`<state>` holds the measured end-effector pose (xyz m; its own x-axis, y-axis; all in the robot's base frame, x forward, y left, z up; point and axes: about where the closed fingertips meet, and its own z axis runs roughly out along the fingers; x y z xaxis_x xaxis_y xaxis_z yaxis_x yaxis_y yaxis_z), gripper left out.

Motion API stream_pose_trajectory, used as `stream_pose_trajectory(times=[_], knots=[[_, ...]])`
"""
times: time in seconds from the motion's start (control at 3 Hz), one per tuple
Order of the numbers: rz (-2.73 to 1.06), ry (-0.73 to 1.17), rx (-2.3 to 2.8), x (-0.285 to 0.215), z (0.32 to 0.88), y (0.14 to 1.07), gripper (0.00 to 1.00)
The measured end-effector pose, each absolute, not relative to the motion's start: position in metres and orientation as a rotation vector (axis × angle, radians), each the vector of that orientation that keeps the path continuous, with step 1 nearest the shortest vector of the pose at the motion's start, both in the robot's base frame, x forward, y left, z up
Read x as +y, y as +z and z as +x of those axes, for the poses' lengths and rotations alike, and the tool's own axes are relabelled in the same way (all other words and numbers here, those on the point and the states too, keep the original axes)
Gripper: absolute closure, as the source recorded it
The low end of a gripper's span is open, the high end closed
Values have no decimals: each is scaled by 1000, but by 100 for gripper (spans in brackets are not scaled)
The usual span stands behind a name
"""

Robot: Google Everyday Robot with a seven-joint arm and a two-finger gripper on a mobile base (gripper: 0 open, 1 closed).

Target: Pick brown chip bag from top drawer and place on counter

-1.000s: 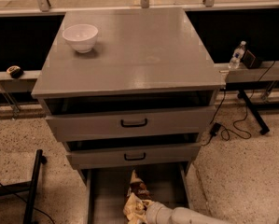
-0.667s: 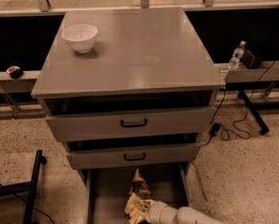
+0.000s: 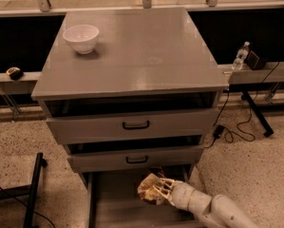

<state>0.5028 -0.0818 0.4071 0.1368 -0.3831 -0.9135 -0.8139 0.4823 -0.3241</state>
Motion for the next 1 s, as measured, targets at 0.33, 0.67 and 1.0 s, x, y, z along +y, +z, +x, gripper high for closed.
stream_pose_trajectory(times=[0.33, 0.67, 1.0], knots=[[-1211, 417, 1167, -79, 459, 507, 100], [-1216, 451, 1169, -75, 456, 501, 100], [-1389, 313, 940, -63, 442, 566, 100]])
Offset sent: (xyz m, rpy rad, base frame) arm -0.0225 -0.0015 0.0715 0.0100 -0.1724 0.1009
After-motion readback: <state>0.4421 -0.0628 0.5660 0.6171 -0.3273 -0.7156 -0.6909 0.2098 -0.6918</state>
